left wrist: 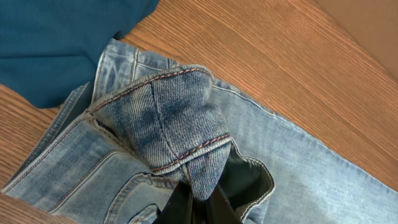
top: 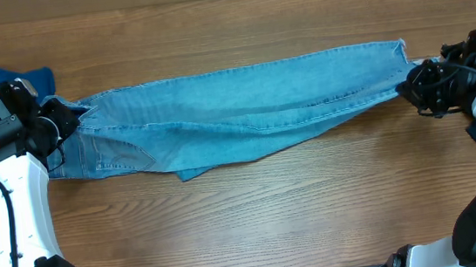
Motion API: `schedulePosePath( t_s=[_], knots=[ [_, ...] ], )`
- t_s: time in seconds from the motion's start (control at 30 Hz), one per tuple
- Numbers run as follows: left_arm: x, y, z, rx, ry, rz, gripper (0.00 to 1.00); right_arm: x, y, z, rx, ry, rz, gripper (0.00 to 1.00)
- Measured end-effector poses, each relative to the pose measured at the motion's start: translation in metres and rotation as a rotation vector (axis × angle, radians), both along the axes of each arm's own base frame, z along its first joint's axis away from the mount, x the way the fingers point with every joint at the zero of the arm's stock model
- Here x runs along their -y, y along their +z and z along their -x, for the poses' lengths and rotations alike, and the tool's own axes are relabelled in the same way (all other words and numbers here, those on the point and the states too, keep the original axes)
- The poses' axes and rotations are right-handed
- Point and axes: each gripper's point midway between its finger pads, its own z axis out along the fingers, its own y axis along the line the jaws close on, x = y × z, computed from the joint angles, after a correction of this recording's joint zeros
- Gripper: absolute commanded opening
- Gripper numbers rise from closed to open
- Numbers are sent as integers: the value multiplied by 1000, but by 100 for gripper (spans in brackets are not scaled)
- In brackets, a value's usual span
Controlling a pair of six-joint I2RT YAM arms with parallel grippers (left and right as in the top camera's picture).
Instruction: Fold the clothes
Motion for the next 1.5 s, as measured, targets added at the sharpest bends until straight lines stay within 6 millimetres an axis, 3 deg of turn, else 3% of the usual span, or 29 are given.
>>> schedulePosePath(
  t_s=[0.17, 0.37, 0.8, 1.17, 1.43, 1.5],
  knots=[
    [0, 0, 0, -1, 1, -1, 4, -6, 10, 8, -58, 10, 16, 4],
    [-1, 0, 0, -2, 4, -3, 4, 3, 3, 13, -108, -14, 89, 4],
    [-1, 0, 0, -2, 4, -3, 4, 9, -47, 20, -313, -24, 72, 4],
    [-1, 0, 0, -2, 4, -3, 4, 18, -31, -41, -183, -108, 14, 4],
    [1, -3, 4, -19, 3, 5, 4, 9, -71, -105, -66, -166, -108, 4],
    [2, -3, 4, -22, 1, 9, 4, 4, -74, -120, -22, -166, -121, 5]
  ],
)
